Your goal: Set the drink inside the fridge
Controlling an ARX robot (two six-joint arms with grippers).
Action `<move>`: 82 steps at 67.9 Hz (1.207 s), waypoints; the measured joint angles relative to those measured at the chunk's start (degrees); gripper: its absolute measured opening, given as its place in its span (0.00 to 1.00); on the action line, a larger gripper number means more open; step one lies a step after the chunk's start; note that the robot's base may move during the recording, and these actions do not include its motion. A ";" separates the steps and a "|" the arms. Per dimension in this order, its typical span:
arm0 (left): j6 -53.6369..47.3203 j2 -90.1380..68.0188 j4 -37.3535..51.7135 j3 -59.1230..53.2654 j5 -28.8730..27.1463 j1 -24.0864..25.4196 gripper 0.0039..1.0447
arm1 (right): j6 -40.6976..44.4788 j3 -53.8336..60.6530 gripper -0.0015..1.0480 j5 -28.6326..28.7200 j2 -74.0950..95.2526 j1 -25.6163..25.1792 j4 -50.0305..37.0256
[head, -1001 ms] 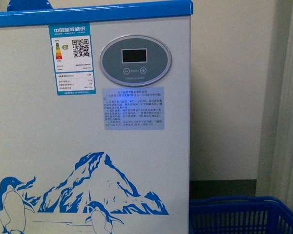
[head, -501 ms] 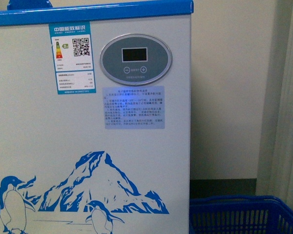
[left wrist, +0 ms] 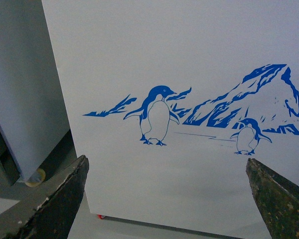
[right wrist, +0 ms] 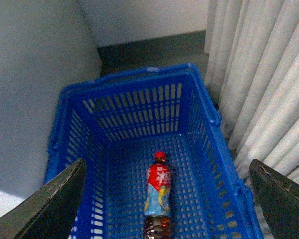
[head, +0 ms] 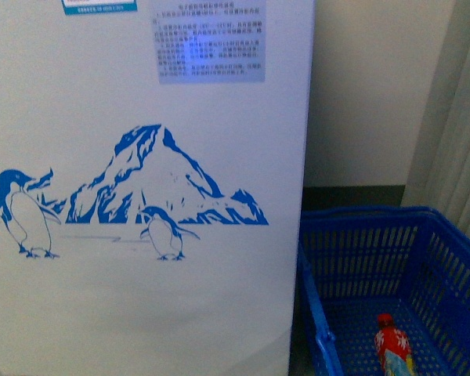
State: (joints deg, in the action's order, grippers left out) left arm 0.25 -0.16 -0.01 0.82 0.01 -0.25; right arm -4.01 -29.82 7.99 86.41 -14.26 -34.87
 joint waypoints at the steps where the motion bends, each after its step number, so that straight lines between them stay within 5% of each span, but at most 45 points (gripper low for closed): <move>1: 0.00 0.00 0.00 0.00 -0.02 0.00 0.92 | 0.26 -1.03 0.93 -0.35 2.51 0.00 -0.22; 20: 0.00 0.00 0.00 0.00 -0.02 0.00 0.92 | 3.45 -15.96 0.93 -1.33 32.94 1.46 -1.79; 82: 0.00 0.00 0.00 0.00 -0.02 0.00 0.92 | 10.38 -37.46 0.93 -1.42 64.52 8.81 8.28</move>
State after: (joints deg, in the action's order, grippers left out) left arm 0.25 -0.16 -0.01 0.82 -0.01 -0.25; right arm 6.37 -67.29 6.57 150.93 -5.45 -26.59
